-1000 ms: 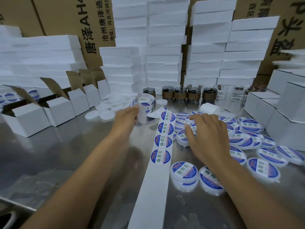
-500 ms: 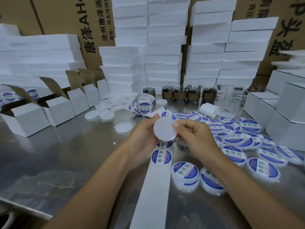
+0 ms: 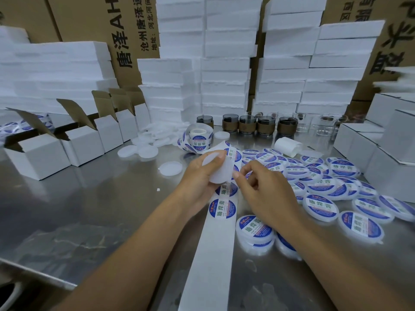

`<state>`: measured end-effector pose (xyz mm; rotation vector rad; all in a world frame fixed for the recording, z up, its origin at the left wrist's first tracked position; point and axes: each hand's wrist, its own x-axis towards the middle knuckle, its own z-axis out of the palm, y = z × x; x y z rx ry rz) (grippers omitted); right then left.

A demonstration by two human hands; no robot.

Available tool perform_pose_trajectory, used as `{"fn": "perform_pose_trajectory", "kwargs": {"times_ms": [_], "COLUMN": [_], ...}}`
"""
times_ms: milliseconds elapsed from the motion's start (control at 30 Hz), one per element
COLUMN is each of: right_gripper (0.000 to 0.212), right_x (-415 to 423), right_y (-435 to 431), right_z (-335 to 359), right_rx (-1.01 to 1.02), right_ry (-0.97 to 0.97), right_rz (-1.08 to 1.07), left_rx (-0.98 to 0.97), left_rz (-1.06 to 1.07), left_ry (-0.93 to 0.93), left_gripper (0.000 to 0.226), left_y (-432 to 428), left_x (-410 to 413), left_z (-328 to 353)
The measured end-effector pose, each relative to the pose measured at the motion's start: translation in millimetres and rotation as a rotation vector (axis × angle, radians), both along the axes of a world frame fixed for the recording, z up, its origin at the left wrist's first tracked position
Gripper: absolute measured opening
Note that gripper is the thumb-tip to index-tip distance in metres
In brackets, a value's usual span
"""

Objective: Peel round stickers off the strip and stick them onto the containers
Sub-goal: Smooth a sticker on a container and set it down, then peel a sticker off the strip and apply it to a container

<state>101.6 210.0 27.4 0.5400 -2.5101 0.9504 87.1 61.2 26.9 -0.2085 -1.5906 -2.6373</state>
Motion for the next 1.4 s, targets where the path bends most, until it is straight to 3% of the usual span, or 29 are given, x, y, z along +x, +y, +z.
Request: {"fn": "perform_pose_trajectory", "kwargs": {"times_ms": [67, 233, 533, 733, 867, 967, 1100, 1200, 1333, 1400], "right_gripper": [0.019, 0.046, 0.046, 0.03, 0.024, 0.027, 0.03, 0.03, 0.013, 0.027], "right_x": [-1, -2, 2, -1, -7, -11, -11, -10, -7, -6], "right_y": [0, -3, -12, -13, -4, 1, 3, 2, 2, 2], "right_z": [-1, -4, -8, -7, -1, 2, 4, 5, 5, 5], "right_rx": [0.119, 0.247, 0.026, -0.167, -0.297, -0.416, -0.53, -0.561, -0.351, -0.181], "right_ry": [0.008, -0.096, -0.229, -0.356, -0.259, -0.111, -0.034, -0.021, 0.145, 0.235], "right_rz": [-0.026, 0.01, 0.106, 0.138, 0.041, -0.018, -0.034, -0.036, -0.074, -0.087], "left_rx": [0.081, 0.148, 0.163, 0.218, 0.204, 0.006, -0.267, -0.317, -0.262, -0.237], "left_rz": [0.013, 0.013, 0.009, 0.064, 0.192, 0.268, 0.176, 0.056, 0.042, 0.05], "left_ry": [-0.025, -0.03, -0.055, -0.065, -0.074, -0.064, -0.079, -0.062, -0.054, -0.059], "left_gripper": [0.013, 0.015, 0.013, 0.016, 0.006, 0.005, 0.01, 0.009, 0.015, 0.016], "left_y": [-3, -6, -2, -1, -4, -1, 4, 4, 4, 4], "left_x": [-2, -3, -2, -1, -2, -1, 0, 3, 4, 5], "left_z": [1, 3, 3, 6, 7, 4, -3, -4, -1, -1]}}
